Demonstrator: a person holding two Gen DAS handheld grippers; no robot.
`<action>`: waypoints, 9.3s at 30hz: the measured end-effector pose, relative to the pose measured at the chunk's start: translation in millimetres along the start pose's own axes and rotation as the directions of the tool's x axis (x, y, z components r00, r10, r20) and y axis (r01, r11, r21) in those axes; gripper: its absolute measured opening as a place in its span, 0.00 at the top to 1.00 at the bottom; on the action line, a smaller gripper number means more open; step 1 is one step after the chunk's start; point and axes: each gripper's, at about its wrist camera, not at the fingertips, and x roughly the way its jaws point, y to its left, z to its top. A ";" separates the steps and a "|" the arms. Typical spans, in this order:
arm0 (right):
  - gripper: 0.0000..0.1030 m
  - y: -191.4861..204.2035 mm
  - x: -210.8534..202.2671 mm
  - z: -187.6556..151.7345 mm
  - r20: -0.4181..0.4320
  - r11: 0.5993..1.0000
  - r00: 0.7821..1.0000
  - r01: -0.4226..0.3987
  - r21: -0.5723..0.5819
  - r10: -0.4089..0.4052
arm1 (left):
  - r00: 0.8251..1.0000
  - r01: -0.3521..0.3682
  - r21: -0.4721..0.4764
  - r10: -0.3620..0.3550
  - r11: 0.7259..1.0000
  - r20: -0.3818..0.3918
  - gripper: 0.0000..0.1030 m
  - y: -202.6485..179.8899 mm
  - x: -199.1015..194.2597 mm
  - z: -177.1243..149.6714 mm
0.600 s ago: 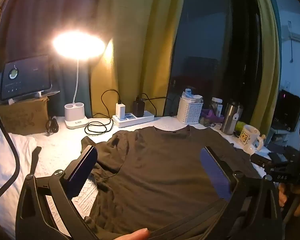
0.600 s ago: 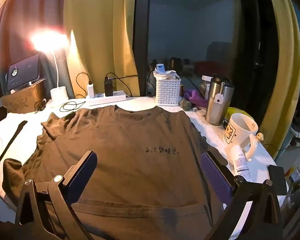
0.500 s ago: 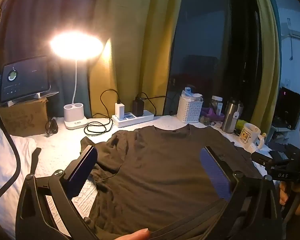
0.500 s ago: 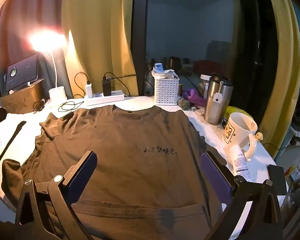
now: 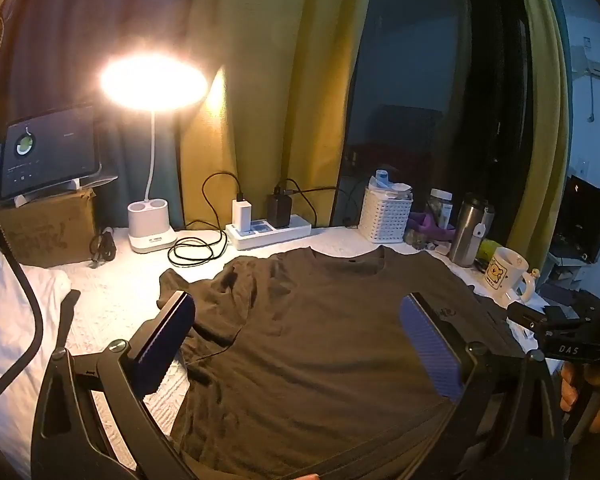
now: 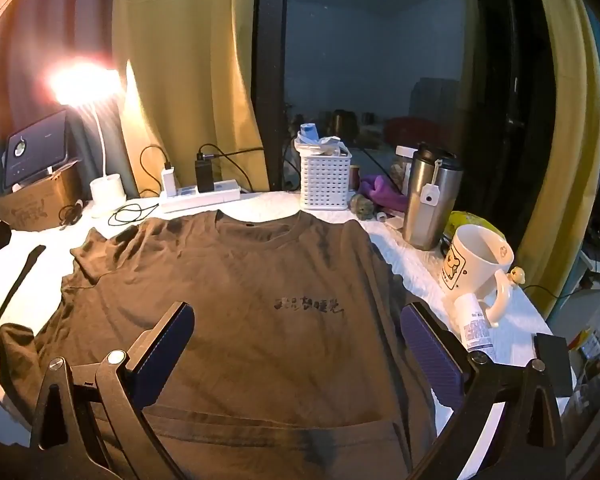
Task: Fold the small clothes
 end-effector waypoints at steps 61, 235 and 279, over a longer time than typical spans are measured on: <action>0.00 4.5 5.3 6.3 -0.008 1.000 1.000 -0.008 -0.011 0.008 | 1.000 0.015 -0.005 -0.015 1.000 -0.023 0.02 -7.3 7.1 5.8; 0.15 37.3 137.4 -5.1 -0.361 0.959 0.890 -0.275 0.064 0.279 | 0.939 -0.164 -0.080 0.131 0.983 -0.319 0.02 125.2 96.4 -17.1; 0.15 29.4 150.0 1.3 -0.339 0.968 0.907 -0.240 0.076 0.251 | 0.914 -0.209 -0.015 0.189 0.978 -0.360 0.92 161.2 167.7 -8.7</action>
